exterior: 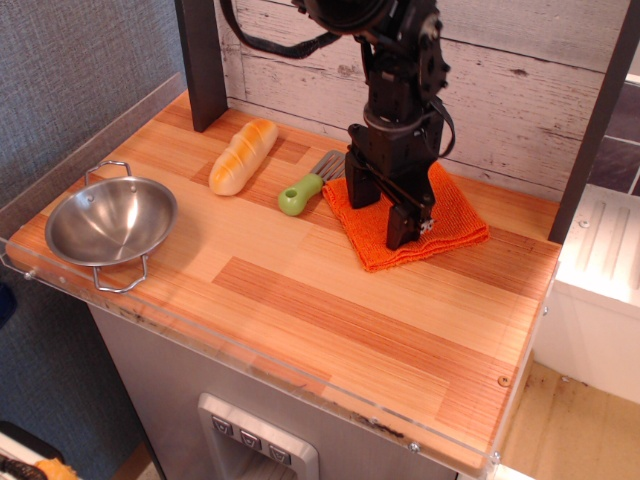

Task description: Slide the orange cloth up next to the green handled knife.

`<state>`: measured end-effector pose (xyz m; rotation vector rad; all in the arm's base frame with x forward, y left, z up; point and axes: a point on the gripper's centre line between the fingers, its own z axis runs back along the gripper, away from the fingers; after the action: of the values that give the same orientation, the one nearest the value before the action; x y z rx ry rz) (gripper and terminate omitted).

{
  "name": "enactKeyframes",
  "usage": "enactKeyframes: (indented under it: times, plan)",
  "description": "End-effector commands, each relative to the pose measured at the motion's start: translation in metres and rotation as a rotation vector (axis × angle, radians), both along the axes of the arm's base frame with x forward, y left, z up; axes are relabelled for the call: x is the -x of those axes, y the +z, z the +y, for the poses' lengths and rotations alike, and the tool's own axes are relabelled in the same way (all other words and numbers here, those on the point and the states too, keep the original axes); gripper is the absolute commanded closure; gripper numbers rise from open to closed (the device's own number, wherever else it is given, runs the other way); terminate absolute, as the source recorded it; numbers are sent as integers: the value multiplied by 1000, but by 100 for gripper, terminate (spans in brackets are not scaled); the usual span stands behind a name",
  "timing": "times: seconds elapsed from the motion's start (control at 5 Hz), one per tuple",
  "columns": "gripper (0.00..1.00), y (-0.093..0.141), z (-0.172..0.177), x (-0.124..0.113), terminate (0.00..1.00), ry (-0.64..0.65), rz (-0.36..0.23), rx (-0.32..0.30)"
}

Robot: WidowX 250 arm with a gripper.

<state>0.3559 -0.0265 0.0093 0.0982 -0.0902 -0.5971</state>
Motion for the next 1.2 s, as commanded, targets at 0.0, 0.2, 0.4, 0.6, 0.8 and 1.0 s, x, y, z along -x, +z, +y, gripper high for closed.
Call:
enactKeyframes:
  times: [0.0,0.2,0.4,0.6,0.8,1.0]
  plan:
    - [0,78,-16,-7,0,32,-98,58]
    - [0,104,-12,-16,0,143,-93,113]
    - [0,128,-1,-2,0,271,-62,135]
    - [0,137,16,25,0,350,17,100]
    - [0,140,29,46,0,379,30,94]
    - [0,149,40,63,0,403,5,83]
